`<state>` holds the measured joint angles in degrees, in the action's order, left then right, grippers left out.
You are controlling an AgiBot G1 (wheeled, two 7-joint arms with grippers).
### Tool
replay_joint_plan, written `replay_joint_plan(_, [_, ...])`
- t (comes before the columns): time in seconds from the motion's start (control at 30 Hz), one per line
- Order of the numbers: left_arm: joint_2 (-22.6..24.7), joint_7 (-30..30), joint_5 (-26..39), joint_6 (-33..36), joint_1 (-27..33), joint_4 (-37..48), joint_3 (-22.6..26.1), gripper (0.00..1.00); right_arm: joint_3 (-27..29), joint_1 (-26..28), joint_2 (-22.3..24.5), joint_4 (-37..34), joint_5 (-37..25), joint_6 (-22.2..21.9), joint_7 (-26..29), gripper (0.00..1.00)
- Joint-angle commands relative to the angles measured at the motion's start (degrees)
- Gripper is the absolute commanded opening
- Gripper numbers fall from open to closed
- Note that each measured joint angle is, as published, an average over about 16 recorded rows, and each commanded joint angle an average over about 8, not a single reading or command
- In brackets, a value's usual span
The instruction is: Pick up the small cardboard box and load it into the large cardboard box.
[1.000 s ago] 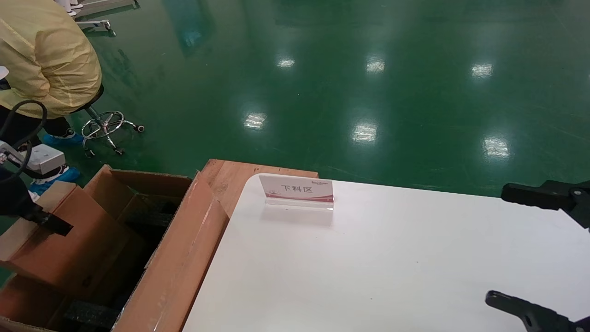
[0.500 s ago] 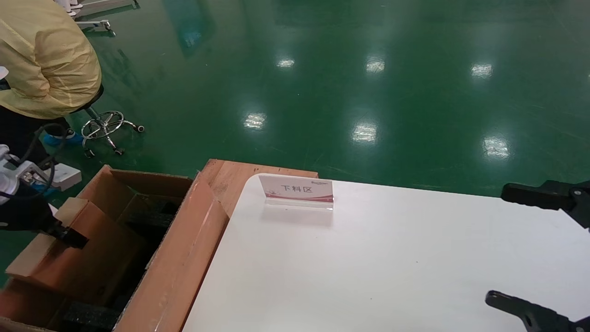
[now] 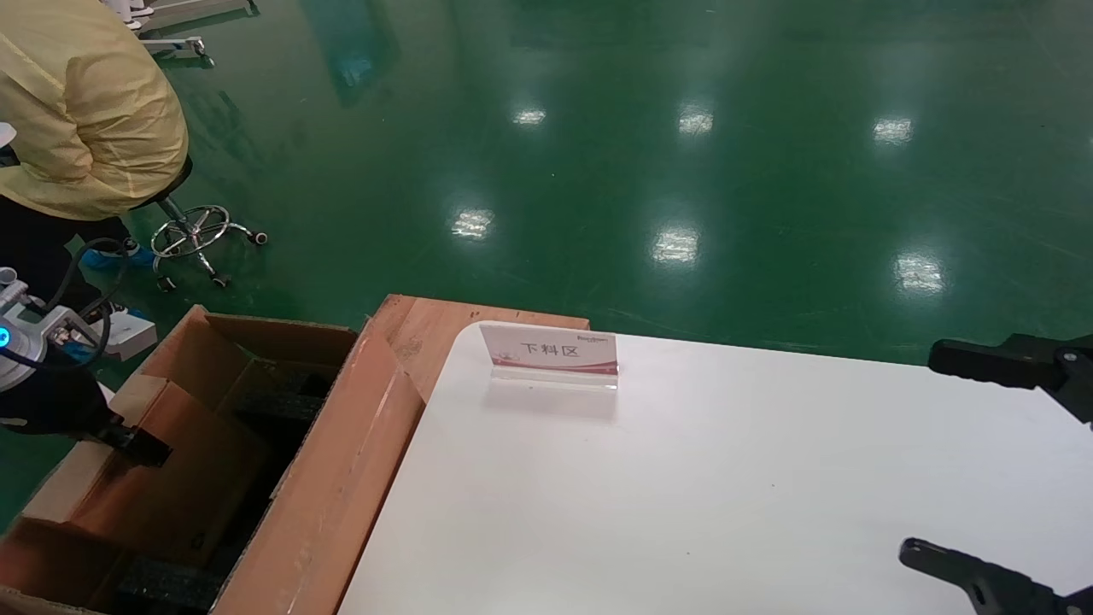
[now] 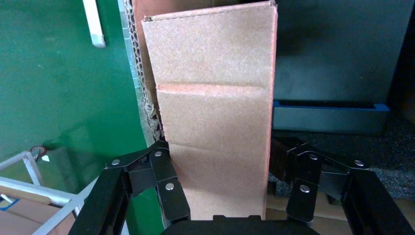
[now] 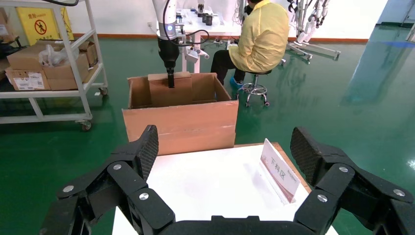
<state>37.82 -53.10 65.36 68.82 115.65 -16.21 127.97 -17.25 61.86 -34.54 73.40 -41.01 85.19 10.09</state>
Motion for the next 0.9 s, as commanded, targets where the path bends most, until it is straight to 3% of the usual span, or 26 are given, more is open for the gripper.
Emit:
replay_joint_plan(0.03, [0.13, 0.11, -0.21, 0.06, -0.2, 0.4, -0.12, 1.0, 0.0, 0.0, 0.0, 0.0, 0.0, 0.0, 0.0, 1.0])
replay_joint_plan(0.9, [-0.22, -0.21, 0.53, -0.03, 0.61, -0.99, 0.24, 1.0, 0.0, 0.0, 0.0, 0.0, 0.01, -0.01, 0.0, 1.0])
